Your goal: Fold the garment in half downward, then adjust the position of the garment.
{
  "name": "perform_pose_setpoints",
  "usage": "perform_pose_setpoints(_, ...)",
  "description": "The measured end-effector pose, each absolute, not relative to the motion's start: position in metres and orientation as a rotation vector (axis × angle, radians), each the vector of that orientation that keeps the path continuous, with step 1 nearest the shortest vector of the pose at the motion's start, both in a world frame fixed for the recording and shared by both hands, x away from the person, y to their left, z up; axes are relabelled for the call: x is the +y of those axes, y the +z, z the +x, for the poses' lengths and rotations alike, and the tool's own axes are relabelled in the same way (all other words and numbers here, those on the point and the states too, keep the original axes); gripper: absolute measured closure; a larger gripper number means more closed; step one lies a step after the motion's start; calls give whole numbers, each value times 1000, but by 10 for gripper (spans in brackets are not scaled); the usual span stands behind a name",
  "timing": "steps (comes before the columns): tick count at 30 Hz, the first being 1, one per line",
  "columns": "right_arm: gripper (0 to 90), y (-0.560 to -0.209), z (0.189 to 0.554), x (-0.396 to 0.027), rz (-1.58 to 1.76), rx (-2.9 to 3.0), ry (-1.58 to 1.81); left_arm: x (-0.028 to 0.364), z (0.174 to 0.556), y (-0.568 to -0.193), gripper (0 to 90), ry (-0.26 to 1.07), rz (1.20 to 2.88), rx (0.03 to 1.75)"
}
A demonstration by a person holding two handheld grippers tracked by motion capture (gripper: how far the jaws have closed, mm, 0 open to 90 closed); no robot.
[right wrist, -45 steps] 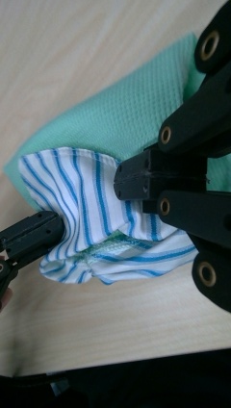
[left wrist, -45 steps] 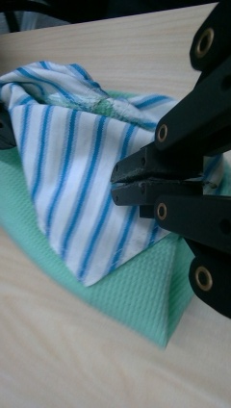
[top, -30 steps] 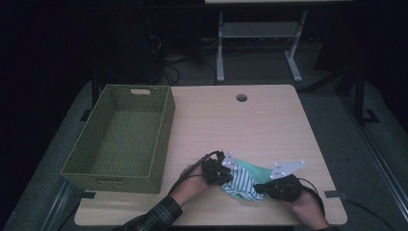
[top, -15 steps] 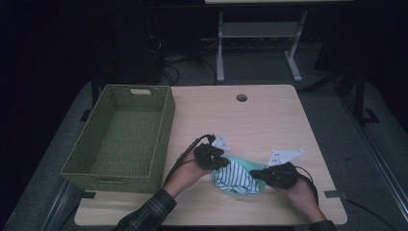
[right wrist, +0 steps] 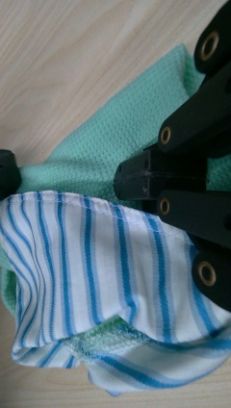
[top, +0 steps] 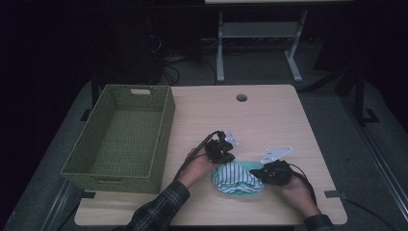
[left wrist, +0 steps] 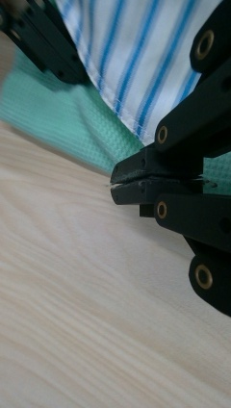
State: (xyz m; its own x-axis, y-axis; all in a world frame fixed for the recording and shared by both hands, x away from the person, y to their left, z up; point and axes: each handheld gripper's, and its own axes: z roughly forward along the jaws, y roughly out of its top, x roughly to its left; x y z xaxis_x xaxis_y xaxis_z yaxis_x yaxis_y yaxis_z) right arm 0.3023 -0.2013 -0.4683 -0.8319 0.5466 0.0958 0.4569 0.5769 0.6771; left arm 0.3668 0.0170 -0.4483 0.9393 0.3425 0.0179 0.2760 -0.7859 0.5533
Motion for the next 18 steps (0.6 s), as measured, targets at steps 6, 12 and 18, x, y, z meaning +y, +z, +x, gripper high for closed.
perform_pose_setpoints(6, 900, -469, 300, -201, 860, 2672, 1098, 24, 365, -449, 881, 154, 2496, 421)
perform_pose_setpoints(12, 900, -458, 304, -206, 876, 2629, 1183, 33, 359, -431, 868, 123, 2434, 424)
perform_pose_setpoints(18, 900, -449, 319, -207, 876, 2589, 1221, 43, 335, -422, 896, 53, 2349, 435)
